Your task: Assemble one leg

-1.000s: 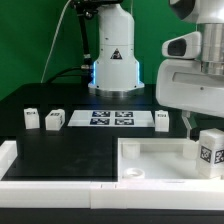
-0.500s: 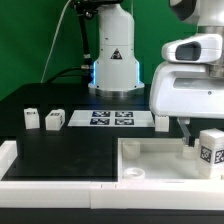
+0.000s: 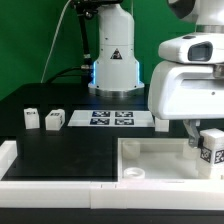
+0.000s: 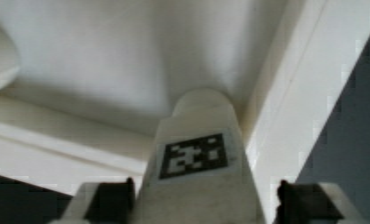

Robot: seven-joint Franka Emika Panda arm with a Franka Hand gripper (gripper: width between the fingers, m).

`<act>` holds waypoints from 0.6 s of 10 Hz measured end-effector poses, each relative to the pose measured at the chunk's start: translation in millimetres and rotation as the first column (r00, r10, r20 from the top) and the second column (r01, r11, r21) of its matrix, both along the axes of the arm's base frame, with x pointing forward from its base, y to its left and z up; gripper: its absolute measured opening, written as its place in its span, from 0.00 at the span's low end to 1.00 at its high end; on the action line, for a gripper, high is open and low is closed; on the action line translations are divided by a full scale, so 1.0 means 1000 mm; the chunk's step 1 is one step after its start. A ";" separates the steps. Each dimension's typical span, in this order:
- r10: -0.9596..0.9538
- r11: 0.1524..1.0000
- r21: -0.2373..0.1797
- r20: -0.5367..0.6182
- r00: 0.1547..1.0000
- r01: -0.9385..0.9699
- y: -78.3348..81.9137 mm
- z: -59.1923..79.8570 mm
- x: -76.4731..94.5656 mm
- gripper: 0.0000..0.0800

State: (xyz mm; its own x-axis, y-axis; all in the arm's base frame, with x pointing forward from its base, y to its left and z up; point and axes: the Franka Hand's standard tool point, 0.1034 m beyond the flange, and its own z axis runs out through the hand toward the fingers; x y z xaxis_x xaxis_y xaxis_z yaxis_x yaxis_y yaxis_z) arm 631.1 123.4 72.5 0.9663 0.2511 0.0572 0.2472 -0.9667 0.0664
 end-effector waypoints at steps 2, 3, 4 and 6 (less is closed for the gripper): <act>-0.057 0.998 0.003 0.003 0.998 0.057 0.000 0.000 0.000 0.36; -0.178 0.984 0.012 0.009 0.984 0.178 0.001 0.000 0.000 0.36; -0.344 0.939 0.030 0.013 0.939 0.344 0.001 0.000 0.000 0.36; -0.658 0.752 0.077 0.020 0.753 0.655 -0.008 -0.002 0.000 0.36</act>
Offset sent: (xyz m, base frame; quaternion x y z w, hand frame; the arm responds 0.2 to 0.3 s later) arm 0.0007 -0.0141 0.0063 -0.0558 0.0171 0.3019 0.9516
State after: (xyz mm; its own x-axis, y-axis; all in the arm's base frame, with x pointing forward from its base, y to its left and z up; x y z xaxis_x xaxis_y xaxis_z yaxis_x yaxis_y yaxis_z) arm 631.5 115.4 70.4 0.8880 -0.4497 0.0962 -0.4514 -0.8923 -0.0035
